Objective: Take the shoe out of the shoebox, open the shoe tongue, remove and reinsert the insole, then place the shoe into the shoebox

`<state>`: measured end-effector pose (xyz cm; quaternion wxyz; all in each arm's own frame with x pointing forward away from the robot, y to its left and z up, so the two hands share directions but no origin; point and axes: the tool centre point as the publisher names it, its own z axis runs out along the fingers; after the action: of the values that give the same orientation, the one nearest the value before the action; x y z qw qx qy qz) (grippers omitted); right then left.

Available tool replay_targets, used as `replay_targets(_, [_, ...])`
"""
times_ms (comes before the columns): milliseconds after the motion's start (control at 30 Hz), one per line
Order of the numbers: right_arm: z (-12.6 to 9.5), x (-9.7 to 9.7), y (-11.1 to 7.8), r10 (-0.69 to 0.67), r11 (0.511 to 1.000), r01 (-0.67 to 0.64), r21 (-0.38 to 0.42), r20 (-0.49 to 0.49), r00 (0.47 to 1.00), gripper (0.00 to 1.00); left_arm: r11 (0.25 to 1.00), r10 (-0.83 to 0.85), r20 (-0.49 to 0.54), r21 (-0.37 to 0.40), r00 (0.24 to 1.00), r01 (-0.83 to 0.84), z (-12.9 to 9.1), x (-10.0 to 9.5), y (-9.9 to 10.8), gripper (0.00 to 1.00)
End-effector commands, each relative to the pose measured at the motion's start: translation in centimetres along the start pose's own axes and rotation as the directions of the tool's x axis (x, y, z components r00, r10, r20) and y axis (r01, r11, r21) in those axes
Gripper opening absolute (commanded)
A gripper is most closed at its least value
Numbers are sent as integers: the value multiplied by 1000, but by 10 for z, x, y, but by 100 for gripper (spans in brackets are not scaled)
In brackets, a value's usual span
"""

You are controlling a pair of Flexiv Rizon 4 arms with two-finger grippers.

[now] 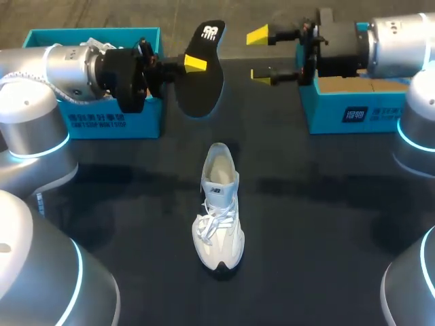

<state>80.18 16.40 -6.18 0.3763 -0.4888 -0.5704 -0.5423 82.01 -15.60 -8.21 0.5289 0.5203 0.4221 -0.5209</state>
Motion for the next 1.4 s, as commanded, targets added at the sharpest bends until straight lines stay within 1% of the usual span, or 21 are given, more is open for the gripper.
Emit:
replay_targets(33, [-19, 3, -5, -13, 1000, 13, 0, -1, 1000, 100, 1000, -4, -6, 2, 1000, 4, 1, 1, 5, 0])
replay_targets(200, [-31, 2, -7, -27, 1000, 27, -13, 13, 1000, 100, 1000, -4, -10, -2, 1000, 4, 0, 0, 9, 0])
replay_targets(233, [-32, 4, -7, -31, 999, 32, -21, 31, 999, 100, 1000, -4, -10, -2, 1000, 4, 0, 0, 9, 0])
replay_targets(1367, [-32, 4, -7, -31, 999, 32, -21, 31, 999, 100, 1000, -4, -10, -2, 1000, 4, 0, 0, 9, 0])
replay_targets(1400, [-32, 4, -7, -31, 999, 32, -21, 31, 999, 100, 999, -52, -8, 3, 999, 52, 0, -2, 9, 0])
